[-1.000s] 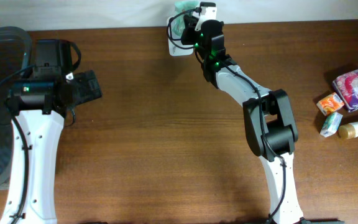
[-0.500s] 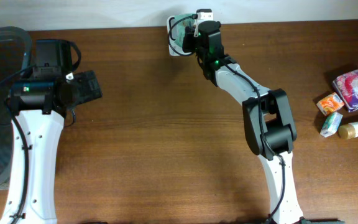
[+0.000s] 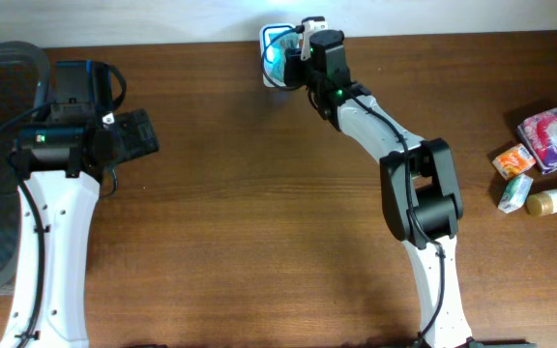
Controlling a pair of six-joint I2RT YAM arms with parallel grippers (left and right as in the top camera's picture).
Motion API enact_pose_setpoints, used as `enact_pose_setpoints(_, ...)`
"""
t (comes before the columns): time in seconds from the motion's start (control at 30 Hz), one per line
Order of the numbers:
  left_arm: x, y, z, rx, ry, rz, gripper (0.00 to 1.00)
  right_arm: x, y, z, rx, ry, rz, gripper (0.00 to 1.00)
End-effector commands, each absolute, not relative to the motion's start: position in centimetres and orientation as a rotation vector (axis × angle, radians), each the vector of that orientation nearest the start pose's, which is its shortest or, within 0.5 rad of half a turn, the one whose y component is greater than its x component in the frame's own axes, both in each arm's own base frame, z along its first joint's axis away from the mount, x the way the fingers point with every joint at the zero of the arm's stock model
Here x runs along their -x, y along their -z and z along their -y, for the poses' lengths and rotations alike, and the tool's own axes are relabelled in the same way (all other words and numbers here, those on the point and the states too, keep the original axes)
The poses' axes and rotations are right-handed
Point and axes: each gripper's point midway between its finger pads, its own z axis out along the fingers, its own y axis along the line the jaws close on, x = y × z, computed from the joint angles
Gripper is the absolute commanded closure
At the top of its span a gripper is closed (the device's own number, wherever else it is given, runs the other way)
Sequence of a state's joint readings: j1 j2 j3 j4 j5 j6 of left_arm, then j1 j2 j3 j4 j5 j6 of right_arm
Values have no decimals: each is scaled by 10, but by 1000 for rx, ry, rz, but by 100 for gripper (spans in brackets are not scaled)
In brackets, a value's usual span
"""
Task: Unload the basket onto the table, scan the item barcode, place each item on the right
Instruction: 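Lift the green pack to the scanner face and hold, then carry the green pack to the right table edge and release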
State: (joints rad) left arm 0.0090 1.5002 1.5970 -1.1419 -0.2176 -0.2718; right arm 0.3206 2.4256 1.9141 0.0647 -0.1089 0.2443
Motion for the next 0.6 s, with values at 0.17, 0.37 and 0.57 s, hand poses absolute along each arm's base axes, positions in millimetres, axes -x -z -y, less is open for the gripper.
enact_pose_setpoints(0.17,-360,-254,-44,433,-204,-2545,1,-671,-207,-240,183,-474,-1852,96)
enact_pose_setpoints(0.37,-360,-254,-44,433,-204,-2545,1,-684,-171,-229,159,-403,-1877,96)
enact_pose_setpoints(0.57,-360,-254,-44,433,-204,-2545,1,-649,-299,-88,-22,-270,-1914,96)
